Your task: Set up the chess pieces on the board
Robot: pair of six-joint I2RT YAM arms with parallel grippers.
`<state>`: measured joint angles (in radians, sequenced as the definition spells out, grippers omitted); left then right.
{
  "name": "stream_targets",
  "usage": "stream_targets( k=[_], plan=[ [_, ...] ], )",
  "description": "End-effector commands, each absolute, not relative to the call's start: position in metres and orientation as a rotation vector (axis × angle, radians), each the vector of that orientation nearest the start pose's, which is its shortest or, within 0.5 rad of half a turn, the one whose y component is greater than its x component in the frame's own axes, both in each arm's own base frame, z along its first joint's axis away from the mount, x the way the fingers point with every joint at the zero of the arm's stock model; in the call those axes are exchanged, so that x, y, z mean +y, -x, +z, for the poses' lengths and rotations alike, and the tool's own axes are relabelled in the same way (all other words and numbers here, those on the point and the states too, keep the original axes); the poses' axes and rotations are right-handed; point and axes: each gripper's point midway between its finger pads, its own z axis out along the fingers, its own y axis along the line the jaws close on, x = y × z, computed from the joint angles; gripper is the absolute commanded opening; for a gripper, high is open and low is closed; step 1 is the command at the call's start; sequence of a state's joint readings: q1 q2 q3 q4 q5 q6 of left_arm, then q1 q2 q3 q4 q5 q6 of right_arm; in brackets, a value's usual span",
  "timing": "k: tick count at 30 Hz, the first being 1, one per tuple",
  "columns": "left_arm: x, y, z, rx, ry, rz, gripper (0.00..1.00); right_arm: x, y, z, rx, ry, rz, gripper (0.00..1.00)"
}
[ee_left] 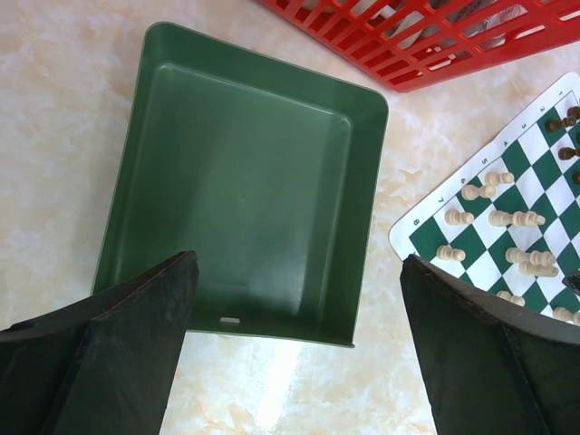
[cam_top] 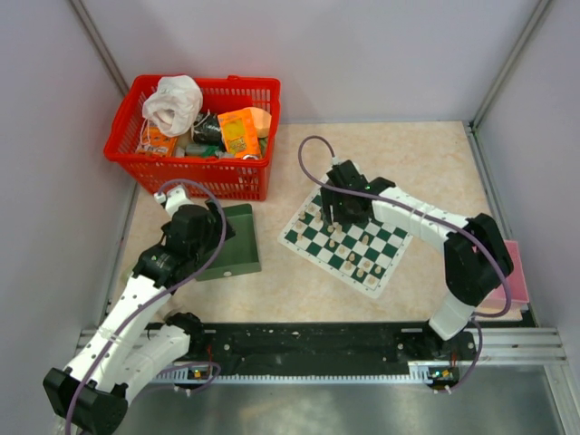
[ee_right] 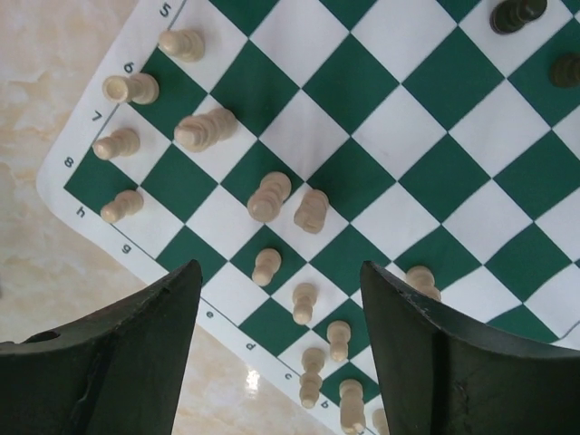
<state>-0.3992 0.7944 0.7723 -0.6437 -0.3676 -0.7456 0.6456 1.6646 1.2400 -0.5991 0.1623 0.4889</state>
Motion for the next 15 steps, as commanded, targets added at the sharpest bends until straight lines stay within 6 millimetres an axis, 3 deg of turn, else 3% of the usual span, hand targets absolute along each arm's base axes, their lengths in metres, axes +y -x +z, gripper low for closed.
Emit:
stream_targets(
  k=[1, 10, 15],
  plan=[
    [-0.06, -0.259, 0.196, 2.055, 0.586, -0.216, 0.99, 0.239, -0.342, 0.114, 2.528, 0.178, 0.227, 0.69],
    [-0.055, -0.257, 0.193, 2.046, 0.601, -0.2, 0.99, 0.23, -0.344, 0.105, 2.557, 0.161, 0.187, 0.59],
    [-0.057, -0.26, 0.193, 2.051, 0.591, -0.199, 0.99, 0.221, -0.347, 0.111, 2.545, 0.133, 0.187, 0.57]
  ],
)
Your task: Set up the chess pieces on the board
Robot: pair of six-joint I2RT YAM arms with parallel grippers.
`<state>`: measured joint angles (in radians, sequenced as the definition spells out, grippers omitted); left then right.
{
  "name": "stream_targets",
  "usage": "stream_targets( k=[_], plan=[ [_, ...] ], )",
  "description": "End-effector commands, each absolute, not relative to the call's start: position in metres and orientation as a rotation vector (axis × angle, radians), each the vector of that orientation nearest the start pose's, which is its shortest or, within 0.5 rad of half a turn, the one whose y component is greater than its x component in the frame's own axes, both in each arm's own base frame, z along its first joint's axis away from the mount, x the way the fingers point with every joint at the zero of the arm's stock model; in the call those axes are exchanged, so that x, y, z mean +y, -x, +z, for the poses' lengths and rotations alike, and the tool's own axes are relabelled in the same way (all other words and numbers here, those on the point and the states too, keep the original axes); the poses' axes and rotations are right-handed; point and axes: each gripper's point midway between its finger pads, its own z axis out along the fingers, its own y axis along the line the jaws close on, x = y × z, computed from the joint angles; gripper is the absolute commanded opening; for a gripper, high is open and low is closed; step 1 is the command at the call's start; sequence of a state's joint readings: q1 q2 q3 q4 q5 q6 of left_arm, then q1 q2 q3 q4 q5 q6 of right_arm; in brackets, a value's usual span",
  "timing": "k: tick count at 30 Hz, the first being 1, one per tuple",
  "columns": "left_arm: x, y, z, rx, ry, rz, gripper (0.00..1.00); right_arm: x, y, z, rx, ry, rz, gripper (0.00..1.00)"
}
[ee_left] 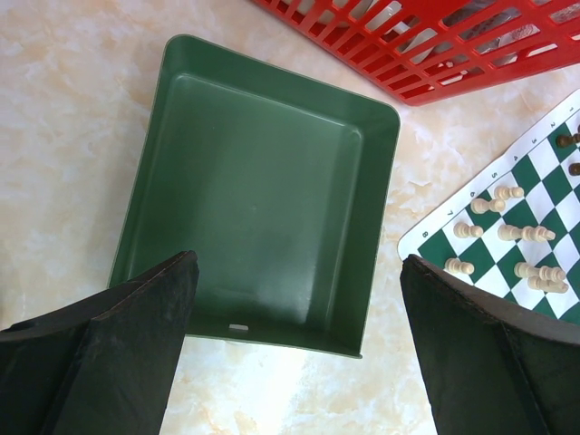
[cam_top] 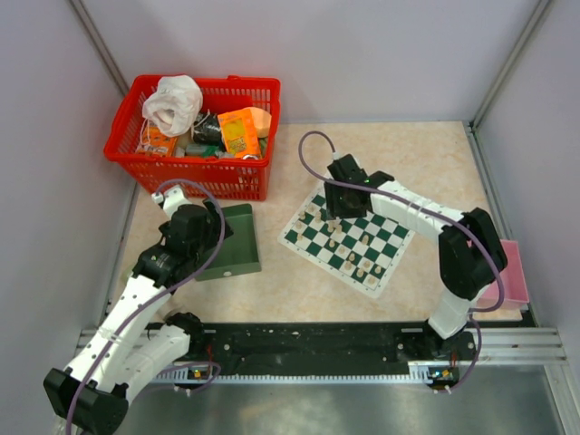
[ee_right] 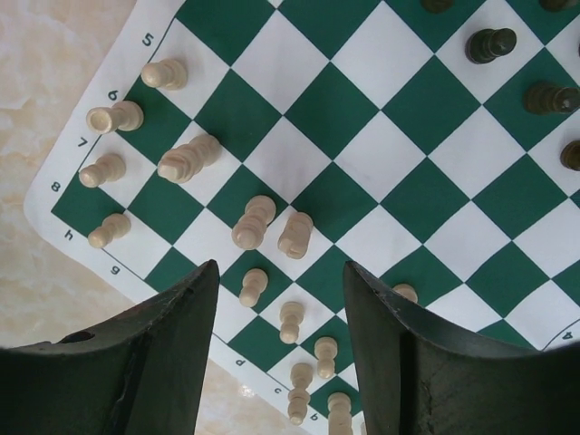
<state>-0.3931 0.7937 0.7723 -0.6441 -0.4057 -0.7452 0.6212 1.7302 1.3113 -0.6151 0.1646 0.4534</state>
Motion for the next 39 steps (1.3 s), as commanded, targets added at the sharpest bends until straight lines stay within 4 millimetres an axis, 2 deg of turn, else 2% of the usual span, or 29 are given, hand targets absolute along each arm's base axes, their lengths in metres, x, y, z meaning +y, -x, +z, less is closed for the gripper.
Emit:
stream_targets(
  k=[1, 5, 16, 19, 26, 39],
  plan=[
    [-0.057, -0.261, 0.194, 2.049, 0.588, -0.201, 0.99, 0.22, -0.348, 0.112, 2.54, 0.131, 0.189, 0.57],
    [-0.058, -0.263, 0.195, 2.049, 0.581, -0.203, 0.99, 0.22, -0.353, 0.121, 2.515, 0.153, 0.197, 0.56],
    [-0.056, -0.258, 0.193, 2.044, 0.604, -0.207, 0.99, 0.253, -0.364, 0.129, 2.523, 0.253, 0.328, 0.55],
    [-0.055, -0.258, 0.194, 2.033, 0.614, -0.212, 0.99, 0.26, -0.365, 0.123, 2.536, 0.285, 0.333, 0.55],
    [-0.053, -0.255, 0.193, 2.041, 0.618, -0.204, 0.99, 0.258, -0.353, 0.102, 2.599, 0.349, 0.253, 0.48],
    [-0.059, -0.26, 0.196, 2.036, 0.612, -0.23, 0.99, 0.261, -0.341, 0.084, 2.645, 0.441, 0.193, 0.41]
  ],
)
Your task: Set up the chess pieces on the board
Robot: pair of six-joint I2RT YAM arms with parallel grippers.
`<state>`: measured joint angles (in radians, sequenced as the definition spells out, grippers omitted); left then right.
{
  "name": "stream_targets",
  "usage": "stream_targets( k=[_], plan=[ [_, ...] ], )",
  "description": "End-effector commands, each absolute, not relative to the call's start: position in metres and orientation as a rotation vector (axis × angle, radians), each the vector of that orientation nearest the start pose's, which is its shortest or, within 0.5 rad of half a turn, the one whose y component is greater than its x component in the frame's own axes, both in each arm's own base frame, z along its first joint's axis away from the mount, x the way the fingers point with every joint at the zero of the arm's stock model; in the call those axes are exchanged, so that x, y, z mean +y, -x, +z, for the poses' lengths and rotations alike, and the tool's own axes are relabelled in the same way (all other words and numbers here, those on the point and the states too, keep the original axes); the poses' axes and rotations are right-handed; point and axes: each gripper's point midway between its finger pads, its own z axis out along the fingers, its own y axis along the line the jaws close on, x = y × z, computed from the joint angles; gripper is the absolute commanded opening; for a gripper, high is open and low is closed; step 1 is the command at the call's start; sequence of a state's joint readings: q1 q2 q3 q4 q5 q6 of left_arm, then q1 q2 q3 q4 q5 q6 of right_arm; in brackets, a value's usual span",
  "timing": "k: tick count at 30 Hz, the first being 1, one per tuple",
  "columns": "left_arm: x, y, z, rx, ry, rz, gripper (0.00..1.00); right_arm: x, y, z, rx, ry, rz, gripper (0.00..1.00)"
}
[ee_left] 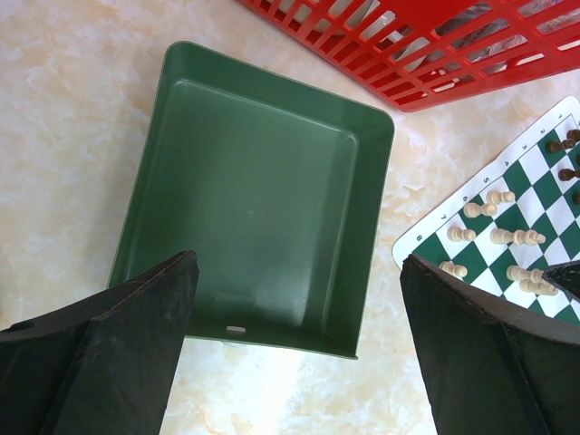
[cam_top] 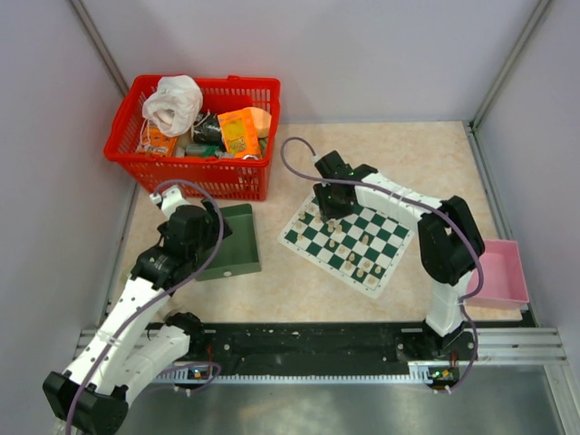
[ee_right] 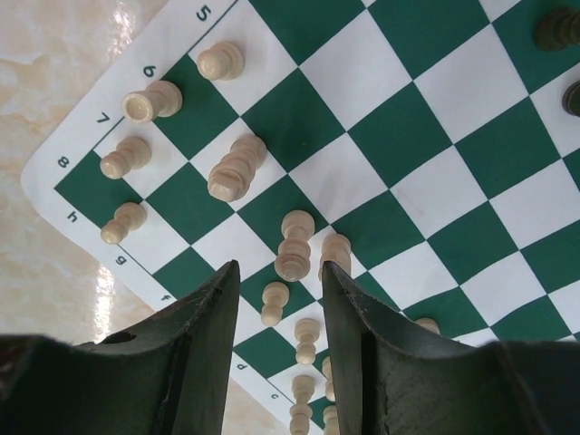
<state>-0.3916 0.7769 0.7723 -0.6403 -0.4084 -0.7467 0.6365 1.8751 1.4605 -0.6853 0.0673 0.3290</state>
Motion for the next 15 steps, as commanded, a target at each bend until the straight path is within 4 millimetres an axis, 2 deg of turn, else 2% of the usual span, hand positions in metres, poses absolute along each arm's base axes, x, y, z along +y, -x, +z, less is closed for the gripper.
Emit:
stream_targets(
  k=[1, 15],
  plan=[
    [-0.0591, -0.2594, 0.1962, 2.039, 0.61, -0.231, 0.99, 0.2613, -0.3405, 0.0825, 2.646, 0.442, 0.188, 0.41],
    [-0.0564, -0.2575, 0.1948, 2.035, 0.615, -0.223, 0.99, 0.2597, -0.3412, 0.0788, 2.65, 0.455, 0.139, 0.38]
  ],
)
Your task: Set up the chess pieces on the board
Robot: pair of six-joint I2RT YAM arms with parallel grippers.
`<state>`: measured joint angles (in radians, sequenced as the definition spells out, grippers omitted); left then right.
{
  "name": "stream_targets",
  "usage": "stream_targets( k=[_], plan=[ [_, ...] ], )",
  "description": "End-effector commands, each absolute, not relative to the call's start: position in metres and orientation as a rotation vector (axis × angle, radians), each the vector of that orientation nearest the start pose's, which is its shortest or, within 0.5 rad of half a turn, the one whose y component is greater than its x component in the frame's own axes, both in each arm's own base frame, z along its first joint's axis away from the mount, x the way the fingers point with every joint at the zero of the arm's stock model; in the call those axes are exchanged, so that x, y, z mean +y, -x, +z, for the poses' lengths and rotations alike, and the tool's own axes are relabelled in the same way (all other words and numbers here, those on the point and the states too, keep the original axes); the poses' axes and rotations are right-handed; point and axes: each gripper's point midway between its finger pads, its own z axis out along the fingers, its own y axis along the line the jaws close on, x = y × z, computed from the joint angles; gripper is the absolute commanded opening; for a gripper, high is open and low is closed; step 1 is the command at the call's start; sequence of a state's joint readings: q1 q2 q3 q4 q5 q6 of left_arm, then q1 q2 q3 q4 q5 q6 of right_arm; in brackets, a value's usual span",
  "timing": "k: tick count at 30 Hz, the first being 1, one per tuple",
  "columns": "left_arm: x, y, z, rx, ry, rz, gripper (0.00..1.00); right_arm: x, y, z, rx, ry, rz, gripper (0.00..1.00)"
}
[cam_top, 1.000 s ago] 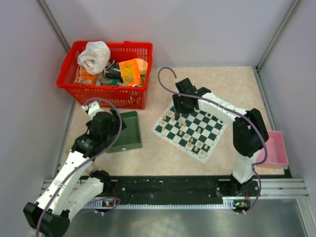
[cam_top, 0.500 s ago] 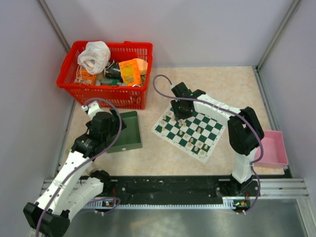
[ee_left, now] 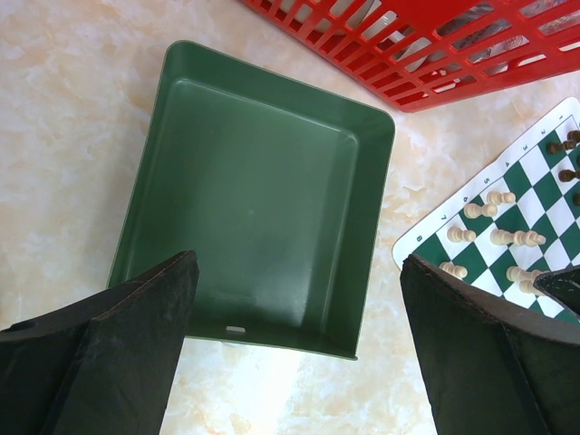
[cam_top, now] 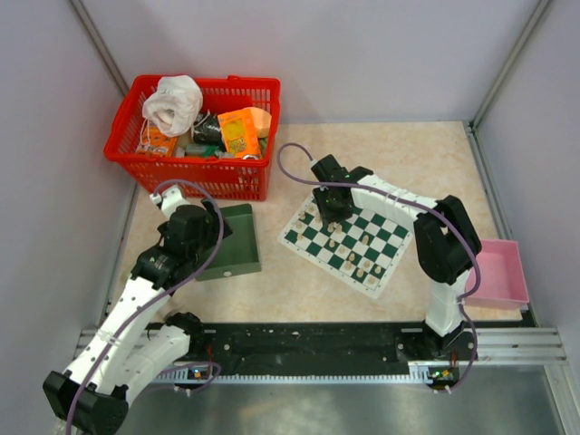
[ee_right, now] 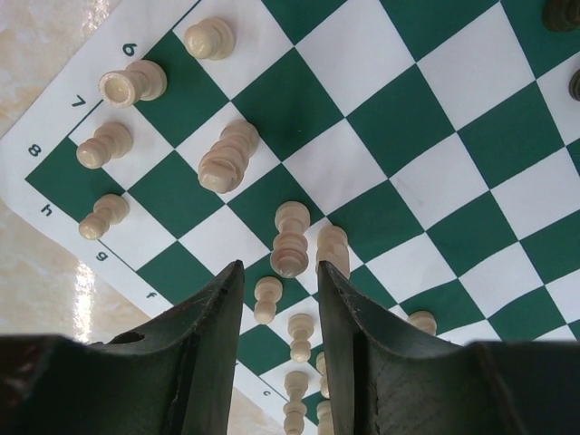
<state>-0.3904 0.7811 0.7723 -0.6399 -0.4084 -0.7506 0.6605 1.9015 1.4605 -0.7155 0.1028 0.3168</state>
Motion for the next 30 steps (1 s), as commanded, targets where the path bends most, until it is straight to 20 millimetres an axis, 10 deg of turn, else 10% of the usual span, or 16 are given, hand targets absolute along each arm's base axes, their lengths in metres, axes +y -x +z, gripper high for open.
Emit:
stream_targets(
  k=[1, 30],
  plan=[
    [-0.056, -0.257, 0.195, 2.034, 0.616, -0.222, 0.99, 0.26, -0.341, 0.078, 2.652, 0.456, 0.139, 0.38],
    [-0.054, -0.254, 0.192, 2.036, 0.618, -0.215, 0.99, 0.276, -0.342, 0.099, 2.612, 0.47, 0.21, 0.17]
  ],
)
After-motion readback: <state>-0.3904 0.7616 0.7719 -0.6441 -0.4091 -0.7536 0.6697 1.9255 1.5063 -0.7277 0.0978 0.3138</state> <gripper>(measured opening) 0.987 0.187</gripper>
